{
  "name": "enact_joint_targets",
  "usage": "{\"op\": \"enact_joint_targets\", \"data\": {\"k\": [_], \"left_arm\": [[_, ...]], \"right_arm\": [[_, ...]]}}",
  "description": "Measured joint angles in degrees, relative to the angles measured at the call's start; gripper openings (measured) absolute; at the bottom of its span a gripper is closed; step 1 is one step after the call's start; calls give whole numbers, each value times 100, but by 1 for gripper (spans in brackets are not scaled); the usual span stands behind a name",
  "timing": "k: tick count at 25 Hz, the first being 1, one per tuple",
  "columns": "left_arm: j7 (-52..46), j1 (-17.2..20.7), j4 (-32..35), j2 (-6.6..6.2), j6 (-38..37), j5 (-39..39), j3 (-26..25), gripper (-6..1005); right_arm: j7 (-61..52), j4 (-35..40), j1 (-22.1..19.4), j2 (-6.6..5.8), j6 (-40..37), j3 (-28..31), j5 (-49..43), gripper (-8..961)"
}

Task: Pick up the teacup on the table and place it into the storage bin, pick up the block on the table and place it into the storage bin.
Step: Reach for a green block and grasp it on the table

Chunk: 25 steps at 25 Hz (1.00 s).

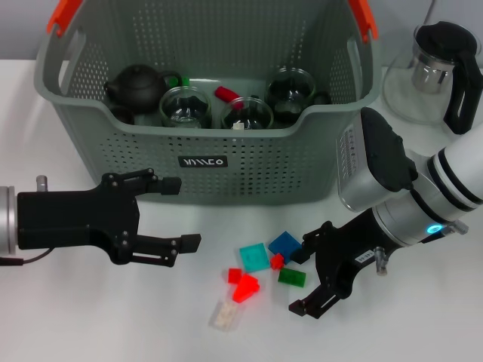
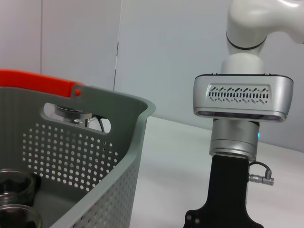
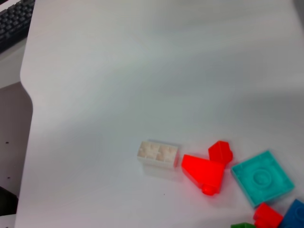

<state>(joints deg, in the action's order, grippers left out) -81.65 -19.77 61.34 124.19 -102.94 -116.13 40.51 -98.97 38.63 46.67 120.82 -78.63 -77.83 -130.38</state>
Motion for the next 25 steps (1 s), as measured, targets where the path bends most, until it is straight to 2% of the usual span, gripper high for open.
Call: {"op": "enact_joint_targets", "data": {"k": [6, 14, 25], "left_arm": [[0, 0, 1, 0, 19, 9, 0, 949], [0, 5, -64, -6, 81, 24, 0, 949], [67, -18, -131, -9, 135, 11, 1, 949]], "right_arm": [[-13, -5, 0, -5, 21, 6, 49, 938], [-17, -6, -38, -14, 45, -4, 83, 741], [-5, -162, -50, -10, 193, -4, 83, 740]]}}
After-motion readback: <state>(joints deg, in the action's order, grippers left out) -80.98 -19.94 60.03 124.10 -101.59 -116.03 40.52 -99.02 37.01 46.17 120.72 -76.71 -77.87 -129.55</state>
